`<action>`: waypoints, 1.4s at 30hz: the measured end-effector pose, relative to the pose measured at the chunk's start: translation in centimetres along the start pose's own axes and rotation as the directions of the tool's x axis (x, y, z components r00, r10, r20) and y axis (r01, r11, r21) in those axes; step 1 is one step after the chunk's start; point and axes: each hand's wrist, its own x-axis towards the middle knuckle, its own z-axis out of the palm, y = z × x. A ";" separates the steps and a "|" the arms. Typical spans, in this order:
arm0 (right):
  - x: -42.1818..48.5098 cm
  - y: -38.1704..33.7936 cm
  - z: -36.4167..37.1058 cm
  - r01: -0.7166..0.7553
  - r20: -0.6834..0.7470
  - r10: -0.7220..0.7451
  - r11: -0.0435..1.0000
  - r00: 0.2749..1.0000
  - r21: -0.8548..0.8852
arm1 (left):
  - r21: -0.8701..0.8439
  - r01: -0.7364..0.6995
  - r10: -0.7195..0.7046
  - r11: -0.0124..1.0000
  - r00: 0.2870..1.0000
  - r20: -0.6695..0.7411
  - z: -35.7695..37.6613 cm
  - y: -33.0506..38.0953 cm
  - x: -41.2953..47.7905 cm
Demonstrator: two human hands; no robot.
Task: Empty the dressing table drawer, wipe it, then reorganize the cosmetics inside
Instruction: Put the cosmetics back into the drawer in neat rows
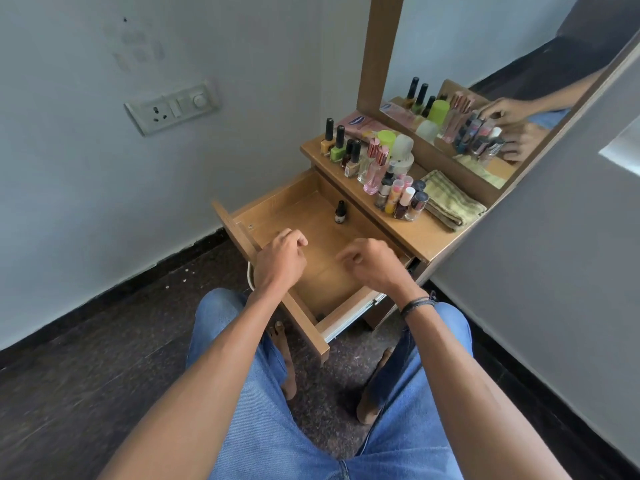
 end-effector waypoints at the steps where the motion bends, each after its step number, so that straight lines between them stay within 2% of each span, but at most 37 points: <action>1: -0.5 0.0 -0.8 0.006 -0.138 0.000 0.999 0.990 0.043 | 0.004 -0.001 0.001 1.000 1.000 0.004 0.0 0.0 0.0; 3: -1.5 -0.1 -2.4 0.003 -0.427 0.053 0.992 0.903 0.129 | 0.006 -0.001 0.001 1.000 1.000 0.006 0.1 -0.1 0.0; 5: -2.2 0.4 -3.6 -0.029 -0.651 0.178 0.972 0.738 0.233 | 0.004 0.000 0.000 1.000 1.000 0.004 0.1 -0.1 0.0; 7: -2.6 1.2 -4.4 -0.057 -0.755 0.310 0.938 0.578 0.341 | 0.005 0.001 -0.001 1.000 1.000 0.005 0.1 -0.1 0.0; 9: -2.6 2.2 -5.1 -0.071 -0.777 0.377 0.915 0.504 0.398 | 0.008 0.002 -0.002 1.000 1.000 0.008 0.2 -0.1 0.0; 10: -2.4 2.6 -5.3 -0.078 -0.764 0.399 0.904 0.507 0.420 | 0.009 0.005 -0.005 1.000 1.000 0.011 0.2 -0.2 0.0; 17: -1.1 3.6 -5.6 -0.089 -0.613 0.423 0.862 0.667 0.499 | 0.031 0.018 -0.018 0.999 1.000 0.020 0.2 -0.2 0.0; 22: -0.7 3.7 -5.5 -0.089 -0.592 0.420 0.858 0.687 0.505 | 0.041 0.013 -0.014 0.999 0.999 0.033 0.3 -0.2 0.1; 29: -0.8 3.8 -5.3 -0.071 -0.636 0.406 0.872 0.656 0.484 | 0.038 0.015 -0.015 0.999 1.000 0.023 0.1 0.1 0.1; 34: -1.7 3.1 -4.3 -0.051 -0.707 0.432 0.870 0.559 0.491 | 0.033 0.013 -0.014 0.999 1.000 0.010 -0.1 0.3 -0.1; 37: -2.6 1.3 -2.8 0.025 -0.764 0.393 0.882 0.511 0.471 | 0.021 0.018 -0.018 1.000 1.000 0.011 -0.1 0.2 -0.1; 39: -2.8 -0.1 -1.2 0.078 -0.765 0.323 0.897 0.557 0.435 | -0.026 0.028 -0.027 0.999 0.999 0.022 0.0 0.1 0.2; 42: -2.0 -1.2 1.4 0.069 -0.669 0.195 0.936 0.718 0.346 | -0.135 0.046 -0.046 0.990 0.999 0.003 -0.1 -0.1 1.0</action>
